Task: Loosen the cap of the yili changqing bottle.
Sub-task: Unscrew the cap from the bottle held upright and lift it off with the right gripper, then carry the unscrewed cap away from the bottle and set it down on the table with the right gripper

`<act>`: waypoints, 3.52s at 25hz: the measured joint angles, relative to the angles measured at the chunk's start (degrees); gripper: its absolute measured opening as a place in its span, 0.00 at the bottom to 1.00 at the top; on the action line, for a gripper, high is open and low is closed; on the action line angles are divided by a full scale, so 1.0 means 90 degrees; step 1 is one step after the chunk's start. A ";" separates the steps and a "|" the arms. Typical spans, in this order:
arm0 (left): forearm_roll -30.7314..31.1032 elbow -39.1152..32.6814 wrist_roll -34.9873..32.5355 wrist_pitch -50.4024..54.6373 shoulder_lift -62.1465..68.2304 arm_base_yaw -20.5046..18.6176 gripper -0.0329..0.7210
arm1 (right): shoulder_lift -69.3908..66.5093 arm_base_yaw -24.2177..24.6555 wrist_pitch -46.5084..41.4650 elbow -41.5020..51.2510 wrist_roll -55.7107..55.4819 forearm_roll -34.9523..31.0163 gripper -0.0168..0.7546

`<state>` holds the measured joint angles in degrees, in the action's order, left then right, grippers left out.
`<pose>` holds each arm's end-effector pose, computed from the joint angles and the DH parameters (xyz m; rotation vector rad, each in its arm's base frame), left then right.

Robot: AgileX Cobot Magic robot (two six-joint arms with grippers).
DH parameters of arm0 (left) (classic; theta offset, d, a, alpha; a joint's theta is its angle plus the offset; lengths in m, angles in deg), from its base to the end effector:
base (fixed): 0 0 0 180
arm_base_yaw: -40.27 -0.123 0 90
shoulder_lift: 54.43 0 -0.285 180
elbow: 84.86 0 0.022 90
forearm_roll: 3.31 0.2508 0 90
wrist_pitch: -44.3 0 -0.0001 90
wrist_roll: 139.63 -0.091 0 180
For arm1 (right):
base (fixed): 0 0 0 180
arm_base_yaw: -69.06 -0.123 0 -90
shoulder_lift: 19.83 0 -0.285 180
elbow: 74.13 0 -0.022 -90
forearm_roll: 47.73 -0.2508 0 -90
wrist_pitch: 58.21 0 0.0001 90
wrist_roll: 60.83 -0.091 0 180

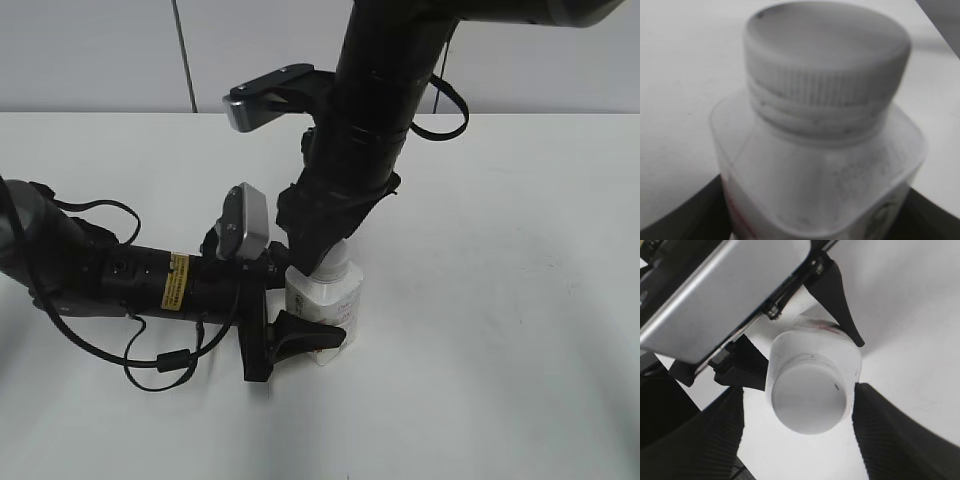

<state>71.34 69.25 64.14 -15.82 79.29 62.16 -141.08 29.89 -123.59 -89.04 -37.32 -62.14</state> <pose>0.2875 -0.1975 0.0663 1.4214 1.5633 -0.9877 0.3036 0.2740 0.2296 -1.4488 2.6353 0.3830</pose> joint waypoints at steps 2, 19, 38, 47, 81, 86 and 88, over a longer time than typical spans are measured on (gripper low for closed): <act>0.0000 0.0000 0.0000 0.0000 0.0000 0.0000 0.69 | -0.0067 0.0000 -0.0014 0.0000 0.0000 0.0000 0.71; 0.0012 0.0000 0.0000 0.0000 0.0000 0.0000 0.68 | -0.0191 0.0000 -0.0157 0.0000 0.0006 0.0122 0.52; 0.0286 0.0040 0.0002 0.0007 0.0000 0.0000 0.68 | -0.0191 0.0000 -0.0095 0.0000 0.5009 0.0214 0.52; 0.0285 0.0042 0.0031 0.0012 0.0000 0.0000 0.68 | -0.0191 0.0000 -0.0057 -0.0034 0.5782 0.0257 0.52; 0.0345 0.0050 0.0051 -0.0018 0.0000 -0.0003 0.68 | 0.0843 0.0423 -0.0436 -0.0432 0.3281 0.1542 0.52; 0.0179 0.0050 0.0051 -0.0003 0.0000 0.0001 0.68 | 0.0843 0.1067 -0.0442 -0.0432 0.1359 0.1500 0.52; -0.0063 0.0050 0.0024 0.0045 0.0000 0.0011 0.68 | 0.0843 0.1384 -0.0442 -0.0432 0.0921 0.1341 0.52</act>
<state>70.78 69.70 64.36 -15.42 79.29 62.26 -133.49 42.35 -127.57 -92.93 -29.03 -50.07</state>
